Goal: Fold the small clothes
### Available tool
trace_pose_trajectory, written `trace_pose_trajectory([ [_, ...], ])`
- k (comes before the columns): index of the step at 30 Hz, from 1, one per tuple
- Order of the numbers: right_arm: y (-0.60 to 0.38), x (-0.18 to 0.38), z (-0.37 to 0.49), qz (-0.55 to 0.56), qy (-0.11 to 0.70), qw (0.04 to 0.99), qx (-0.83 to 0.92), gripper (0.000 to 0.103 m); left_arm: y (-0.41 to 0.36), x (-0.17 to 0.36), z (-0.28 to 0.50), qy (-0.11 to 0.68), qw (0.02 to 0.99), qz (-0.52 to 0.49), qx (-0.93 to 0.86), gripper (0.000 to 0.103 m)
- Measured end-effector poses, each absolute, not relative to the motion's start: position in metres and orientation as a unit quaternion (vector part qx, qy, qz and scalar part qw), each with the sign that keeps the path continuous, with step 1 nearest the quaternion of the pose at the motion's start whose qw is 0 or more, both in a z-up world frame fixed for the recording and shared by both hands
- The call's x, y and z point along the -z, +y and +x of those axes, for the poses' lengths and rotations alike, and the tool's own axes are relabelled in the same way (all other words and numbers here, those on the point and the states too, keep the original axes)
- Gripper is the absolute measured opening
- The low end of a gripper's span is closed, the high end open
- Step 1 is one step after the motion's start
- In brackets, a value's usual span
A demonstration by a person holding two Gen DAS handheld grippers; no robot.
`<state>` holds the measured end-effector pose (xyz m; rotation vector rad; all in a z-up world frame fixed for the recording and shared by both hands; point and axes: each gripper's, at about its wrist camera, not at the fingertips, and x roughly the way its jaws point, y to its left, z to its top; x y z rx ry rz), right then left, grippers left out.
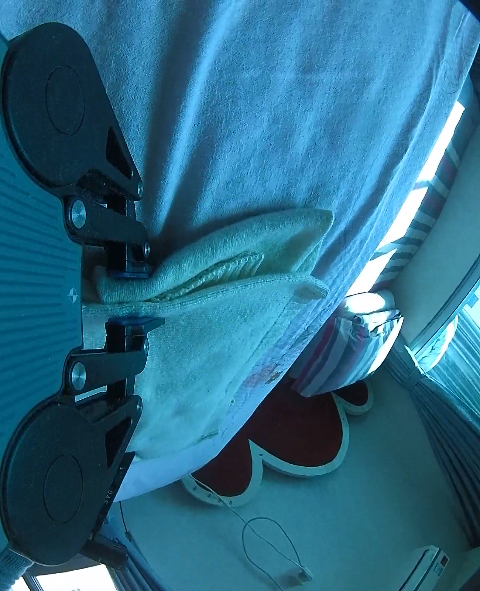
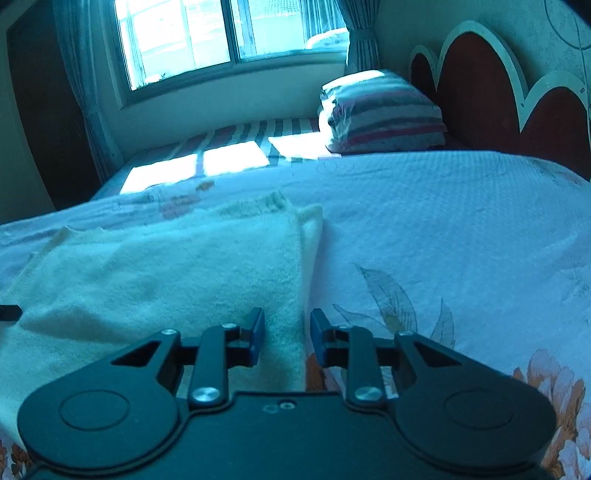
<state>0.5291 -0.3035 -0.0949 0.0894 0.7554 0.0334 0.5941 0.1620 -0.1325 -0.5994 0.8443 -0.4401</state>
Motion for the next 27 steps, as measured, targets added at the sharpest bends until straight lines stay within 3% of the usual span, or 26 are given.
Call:
trace_pose_trajectory([
  [4,-0.306,0.085,0.527,0.057,0.362,0.931,-0.008,0.029,0.159,0.126,0.591,0.398,0.855,-0.261,0.207,0.020],
  [7,-0.312,0.075,0.509,0.062,0.341,0.938,-0.013,0.029,0.162,0.129,0.596,0.398,0.845,-0.279,0.224,0.030],
  [9,-0.318,0.073,0.499,0.065,0.337,0.939,-0.014,0.029,0.167,0.135,0.599,0.400,0.830,-0.315,0.227,0.032],
  [11,-0.326,0.072,0.489,0.070,0.336,0.939,-0.005,0.029,0.166,0.138,0.599,0.404,0.833,-0.311,0.218,0.017],
  [18,-0.362,0.064,0.453,0.089,0.333,0.938,0.041,0.029,0.153,0.122,0.592,0.401,0.852,-0.276,0.191,0.013],
  [27,-0.412,0.056,0.419,0.097,0.308,0.943,0.078,0.031,0.108,0.056,0.596,0.393,0.877,-0.228,0.153,0.013],
])
